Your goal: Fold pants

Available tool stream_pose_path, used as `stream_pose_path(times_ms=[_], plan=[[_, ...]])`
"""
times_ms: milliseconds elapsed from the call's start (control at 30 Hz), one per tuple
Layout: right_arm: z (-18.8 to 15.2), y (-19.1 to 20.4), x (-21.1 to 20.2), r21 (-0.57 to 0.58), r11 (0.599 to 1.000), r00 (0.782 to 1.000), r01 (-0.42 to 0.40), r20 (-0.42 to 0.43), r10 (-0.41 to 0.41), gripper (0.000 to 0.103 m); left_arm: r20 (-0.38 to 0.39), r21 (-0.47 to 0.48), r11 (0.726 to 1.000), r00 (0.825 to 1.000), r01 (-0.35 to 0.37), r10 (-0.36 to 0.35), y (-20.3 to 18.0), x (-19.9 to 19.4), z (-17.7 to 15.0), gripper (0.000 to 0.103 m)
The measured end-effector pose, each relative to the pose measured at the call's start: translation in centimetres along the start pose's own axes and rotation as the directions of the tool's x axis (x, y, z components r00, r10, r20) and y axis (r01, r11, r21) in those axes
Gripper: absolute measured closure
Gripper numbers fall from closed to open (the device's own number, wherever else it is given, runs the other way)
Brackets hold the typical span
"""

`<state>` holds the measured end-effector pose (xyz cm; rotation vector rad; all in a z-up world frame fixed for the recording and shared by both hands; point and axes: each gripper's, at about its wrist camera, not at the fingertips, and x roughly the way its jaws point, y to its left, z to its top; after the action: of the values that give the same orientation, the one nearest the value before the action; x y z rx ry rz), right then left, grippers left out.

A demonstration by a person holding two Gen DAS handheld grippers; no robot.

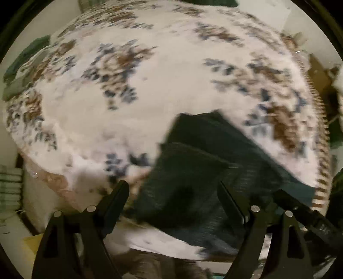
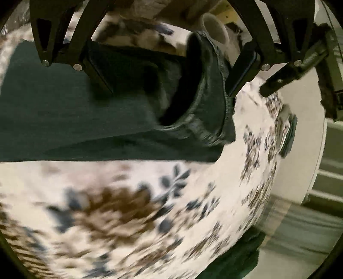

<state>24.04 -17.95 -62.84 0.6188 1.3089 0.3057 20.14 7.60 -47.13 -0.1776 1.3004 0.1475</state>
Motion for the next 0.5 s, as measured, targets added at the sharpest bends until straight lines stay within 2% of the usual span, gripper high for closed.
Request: stream_pose_path(times_ms=[167, 267, 300, 333, 367, 400, 433, 500], plan=[[0.2, 0.9, 5.4, -0.023, 0.999, 0.996, 0.030, -0.083, -0.032, 0.002, -0.017, 0.010, 0.999, 0.999, -0.044, 0.044, 1.2, 2.2, 0.2, 0.019], [0.7, 0.5, 6.9, 0.019, 1.000, 0.995, 0.025, -0.101, -0.023, 0.005, -0.024, 0.018, 0.999, 0.998, -0.050, 0.051, 1.2, 2.8, 0.6, 0.019], [0.8, 0.4, 7.0, 0.032, 0.999, 0.996, 0.008, -0.092, -0.005, 0.017, -0.020, 0.025, 0.998, 0.998, -0.060, 0.061, 1.0, 2.8, 0.6, 0.019], [0.9, 0.5, 7.1, 0.038, 0.999, 0.996, 0.007, -0.086, -0.003, 0.035, -0.017, 0.031, 0.998, 0.998, -0.063, 0.064, 0.8, 2.8, 0.7, 0.019], [0.9, 0.7, 7.1, 0.041, 0.999, 0.997, 0.008, -0.081, -0.005, 0.047, -0.018, 0.033, 0.998, 0.998, -0.061, 0.062, 0.7, 2.8, 0.8, 0.019], [0.9, 1.0, 7.1, 0.037, 0.999, 0.997, 0.018, -0.070, -0.015, 0.072, -0.019, 0.034, 0.998, 0.998, -0.056, 0.057, 0.5, 2.6, 0.8, 0.019], [0.7, 1.4, 6.9, 0.033, 0.998, 0.998, 0.047, -0.050, -0.045, 0.080, -0.017, 0.032, 0.998, 0.999, -0.051, 0.052, 0.3, 2.4, 0.9, 0.019], [0.5, 2.2, 5.9, 0.023, 0.998, 0.998, 0.065, -0.013, -0.065, 0.082, -0.009, 0.033, 0.999, 0.999, -0.041, 0.041, 0.0, 1.8, 1.0, 0.019]])
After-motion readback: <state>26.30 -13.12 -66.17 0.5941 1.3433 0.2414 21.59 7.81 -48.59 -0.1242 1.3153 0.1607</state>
